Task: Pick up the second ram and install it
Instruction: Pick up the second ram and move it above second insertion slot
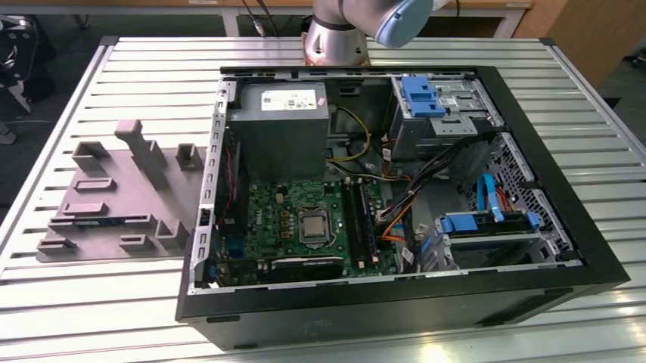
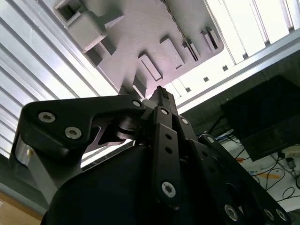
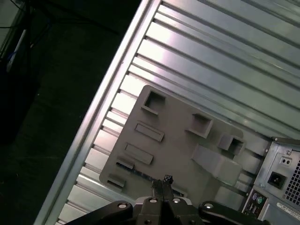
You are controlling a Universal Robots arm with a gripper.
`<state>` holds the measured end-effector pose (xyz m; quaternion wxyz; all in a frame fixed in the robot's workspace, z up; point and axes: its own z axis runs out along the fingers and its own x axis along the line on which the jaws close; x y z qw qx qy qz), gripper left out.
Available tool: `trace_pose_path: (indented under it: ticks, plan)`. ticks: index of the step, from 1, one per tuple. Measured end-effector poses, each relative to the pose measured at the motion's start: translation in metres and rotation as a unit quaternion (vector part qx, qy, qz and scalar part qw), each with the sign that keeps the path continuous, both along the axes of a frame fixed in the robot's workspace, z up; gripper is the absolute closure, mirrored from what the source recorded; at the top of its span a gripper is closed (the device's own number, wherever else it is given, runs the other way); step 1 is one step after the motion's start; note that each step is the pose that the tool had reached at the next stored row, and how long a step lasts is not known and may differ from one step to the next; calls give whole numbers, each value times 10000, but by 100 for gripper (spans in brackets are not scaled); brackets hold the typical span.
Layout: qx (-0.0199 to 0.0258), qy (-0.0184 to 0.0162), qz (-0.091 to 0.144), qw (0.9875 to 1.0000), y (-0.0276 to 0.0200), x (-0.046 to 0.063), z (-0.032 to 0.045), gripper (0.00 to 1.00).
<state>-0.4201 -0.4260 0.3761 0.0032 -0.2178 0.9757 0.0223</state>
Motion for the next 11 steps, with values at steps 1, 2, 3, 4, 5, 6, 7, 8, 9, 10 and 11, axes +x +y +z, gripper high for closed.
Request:
trace_pose_path:
  ticks: [1, 2, 3, 4, 5, 6, 7, 8, 9, 10, 11]
  plan:
    - [-5, 0, 79, 10000, 0, 0, 0, 89]
    - [-11, 1, 156, 9999, 0, -1, 0, 89]
    - [-15, 1, 230, 9997, 0, -1, 0, 89]
    - [-17, 1, 305, 9995, 0, -2, 1, 89]
    - [-18, 1, 381, 9993, 0, -2, 0, 89]
    - [-19, 1, 459, 9989, 0, -2, 0, 89]
    - [-19, 1, 543, 9985, 0, -3, -1, 89]
    - [-20, 1, 620, 9981, 0, -3, -2, 89]
    - [-21, 0, 696, 9976, 0, -3, -2, 89]
    - [-21, 0, 771, 9970, 0, -3, -3, 89]
    - [-23, 0, 844, 9964, 0, -4, -3, 89]
